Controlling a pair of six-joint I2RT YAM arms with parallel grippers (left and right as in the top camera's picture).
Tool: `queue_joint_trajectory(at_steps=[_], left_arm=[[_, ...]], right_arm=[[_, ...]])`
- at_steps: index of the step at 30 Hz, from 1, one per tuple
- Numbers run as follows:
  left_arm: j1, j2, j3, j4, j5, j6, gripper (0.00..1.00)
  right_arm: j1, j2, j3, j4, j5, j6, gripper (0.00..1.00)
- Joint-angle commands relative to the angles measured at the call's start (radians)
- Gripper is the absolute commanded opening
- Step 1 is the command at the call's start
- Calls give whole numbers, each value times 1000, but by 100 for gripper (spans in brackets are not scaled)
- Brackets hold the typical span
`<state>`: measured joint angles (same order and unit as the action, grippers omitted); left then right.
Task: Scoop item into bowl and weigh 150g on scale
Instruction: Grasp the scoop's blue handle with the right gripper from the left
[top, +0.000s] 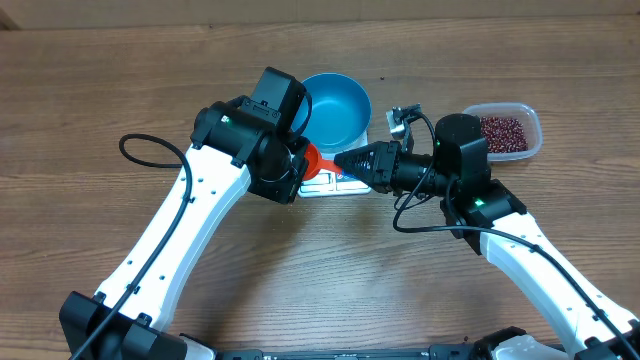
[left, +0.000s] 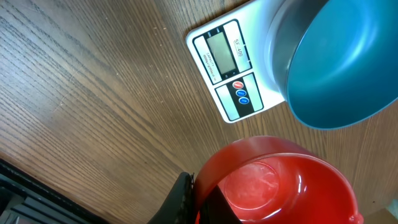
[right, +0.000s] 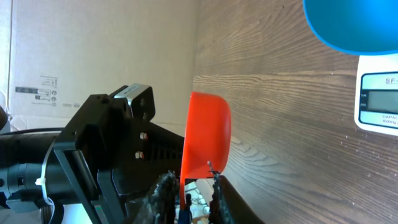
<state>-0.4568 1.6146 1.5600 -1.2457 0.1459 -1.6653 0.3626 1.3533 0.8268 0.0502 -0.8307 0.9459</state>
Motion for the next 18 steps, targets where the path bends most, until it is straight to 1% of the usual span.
queue_joint_trajectory(at_steps=[1, 6, 10, 15, 18], left_arm=[[-4, 8, -3, -4, 0, 27, 4], [-4, 8, -3, -4, 1, 27, 4], [-4, 8, -3, -3, 0, 27, 4], [-3, 8, -3, -3, -31, 10, 4], [-3, 8, -3, -2, -37, 7, 4]], right_arm=[[4, -1, 19, -1, 7, 2, 17], [4, -1, 19, -8, 7, 5, 14], [4, -1, 19, -8, 3, 5, 15], [4, -1, 19, -8, -10, 5, 26], [4, -1, 19, -7, -10, 5, 29]])
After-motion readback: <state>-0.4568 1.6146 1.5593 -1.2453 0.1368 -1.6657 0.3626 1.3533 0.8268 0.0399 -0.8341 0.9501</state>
